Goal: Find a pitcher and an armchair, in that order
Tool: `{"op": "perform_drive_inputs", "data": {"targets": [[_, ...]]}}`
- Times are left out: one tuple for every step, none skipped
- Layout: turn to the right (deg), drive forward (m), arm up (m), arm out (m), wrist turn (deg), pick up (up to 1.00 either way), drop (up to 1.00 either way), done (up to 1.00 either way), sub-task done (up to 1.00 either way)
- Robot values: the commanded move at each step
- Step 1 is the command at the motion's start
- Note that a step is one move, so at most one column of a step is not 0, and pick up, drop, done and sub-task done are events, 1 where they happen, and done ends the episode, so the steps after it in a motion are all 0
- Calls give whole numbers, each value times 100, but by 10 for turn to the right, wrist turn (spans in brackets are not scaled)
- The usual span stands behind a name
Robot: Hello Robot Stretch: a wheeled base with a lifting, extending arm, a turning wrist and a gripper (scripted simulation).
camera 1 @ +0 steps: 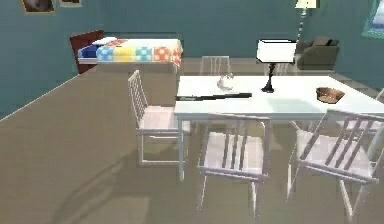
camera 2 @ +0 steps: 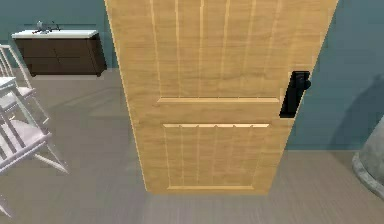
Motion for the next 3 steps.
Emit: {"op": "perform_drive_inputs", "data": {"targets": [[-30, 0, 0, 0, 0, 0, 0, 0, 0], [0, 45, 0, 0, 0, 0, 0, 0, 0], [150, 0, 0, 0, 0, 0, 0, 0, 0]]}}
